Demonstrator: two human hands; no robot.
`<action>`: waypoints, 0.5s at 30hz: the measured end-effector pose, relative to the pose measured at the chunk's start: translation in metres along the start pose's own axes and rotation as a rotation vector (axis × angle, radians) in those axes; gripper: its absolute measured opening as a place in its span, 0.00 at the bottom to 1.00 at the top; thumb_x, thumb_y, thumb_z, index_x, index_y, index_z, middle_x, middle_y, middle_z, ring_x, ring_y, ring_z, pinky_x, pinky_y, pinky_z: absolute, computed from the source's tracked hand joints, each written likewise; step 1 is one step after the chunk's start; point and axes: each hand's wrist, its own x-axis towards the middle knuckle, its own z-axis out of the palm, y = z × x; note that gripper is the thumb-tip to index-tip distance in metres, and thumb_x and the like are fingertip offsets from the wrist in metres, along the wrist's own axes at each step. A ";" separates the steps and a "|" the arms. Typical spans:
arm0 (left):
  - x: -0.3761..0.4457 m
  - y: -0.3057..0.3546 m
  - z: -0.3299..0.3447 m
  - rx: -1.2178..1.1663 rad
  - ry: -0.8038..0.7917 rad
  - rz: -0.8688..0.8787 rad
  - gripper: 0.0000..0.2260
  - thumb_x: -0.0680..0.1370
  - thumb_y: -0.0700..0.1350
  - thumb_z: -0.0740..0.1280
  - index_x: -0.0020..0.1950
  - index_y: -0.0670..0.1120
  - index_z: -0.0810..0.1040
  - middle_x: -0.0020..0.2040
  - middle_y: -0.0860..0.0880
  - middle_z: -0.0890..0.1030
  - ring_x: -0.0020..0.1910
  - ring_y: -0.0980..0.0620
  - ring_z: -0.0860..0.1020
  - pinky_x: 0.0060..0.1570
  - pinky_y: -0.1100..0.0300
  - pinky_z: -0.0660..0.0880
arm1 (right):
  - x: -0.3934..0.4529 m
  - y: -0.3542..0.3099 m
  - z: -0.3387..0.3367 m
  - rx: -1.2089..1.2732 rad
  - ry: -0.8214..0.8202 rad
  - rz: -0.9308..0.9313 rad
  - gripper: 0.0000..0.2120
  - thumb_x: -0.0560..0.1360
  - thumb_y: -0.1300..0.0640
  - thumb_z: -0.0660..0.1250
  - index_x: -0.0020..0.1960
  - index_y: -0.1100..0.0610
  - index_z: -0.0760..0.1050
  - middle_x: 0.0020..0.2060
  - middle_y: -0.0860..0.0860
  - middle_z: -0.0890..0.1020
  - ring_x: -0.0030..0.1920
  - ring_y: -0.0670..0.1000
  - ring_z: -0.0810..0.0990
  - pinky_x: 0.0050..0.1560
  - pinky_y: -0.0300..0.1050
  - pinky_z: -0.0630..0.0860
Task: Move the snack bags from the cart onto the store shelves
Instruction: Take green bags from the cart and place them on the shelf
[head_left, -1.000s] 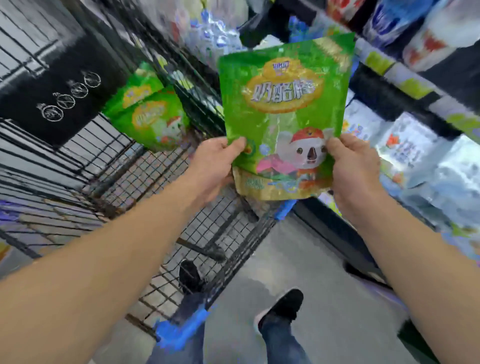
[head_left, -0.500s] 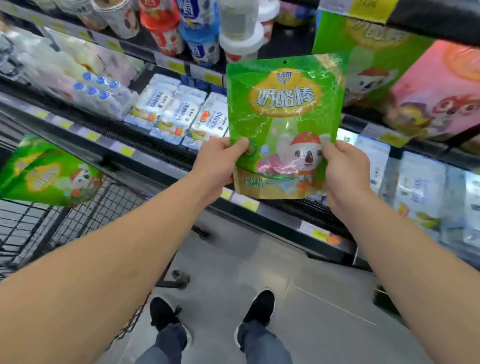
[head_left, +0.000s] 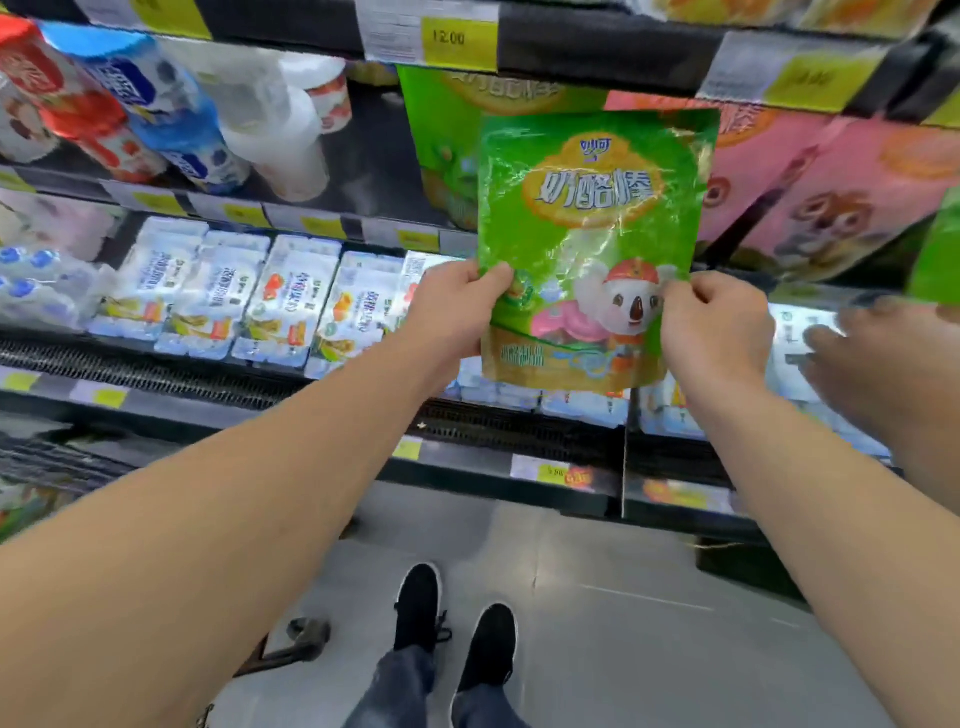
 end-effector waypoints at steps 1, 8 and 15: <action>0.005 0.003 0.004 0.013 -0.004 0.005 0.12 0.80 0.47 0.65 0.37 0.46 0.78 0.41 0.44 0.80 0.38 0.46 0.79 0.46 0.37 0.79 | 0.003 -0.001 -0.002 -0.034 0.021 -0.008 0.17 0.76 0.54 0.61 0.32 0.61 0.67 0.28 0.52 0.70 0.35 0.57 0.68 0.36 0.49 0.57; 0.043 0.027 0.035 -0.004 -0.032 0.091 0.12 0.79 0.44 0.66 0.35 0.46 0.77 0.37 0.46 0.79 0.34 0.50 0.78 0.40 0.50 0.80 | 0.037 -0.003 0.013 0.151 0.228 0.166 0.11 0.76 0.54 0.63 0.36 0.55 0.75 0.32 0.50 0.73 0.38 0.54 0.67 0.39 0.46 0.65; 0.072 0.036 0.050 0.256 0.047 0.370 0.23 0.68 0.59 0.63 0.36 0.38 0.77 0.33 0.36 0.75 0.34 0.47 0.71 0.41 0.44 0.77 | 0.067 -0.013 0.022 0.533 0.337 0.288 0.11 0.68 0.51 0.64 0.29 0.49 0.79 0.32 0.53 0.83 0.35 0.59 0.81 0.39 0.54 0.78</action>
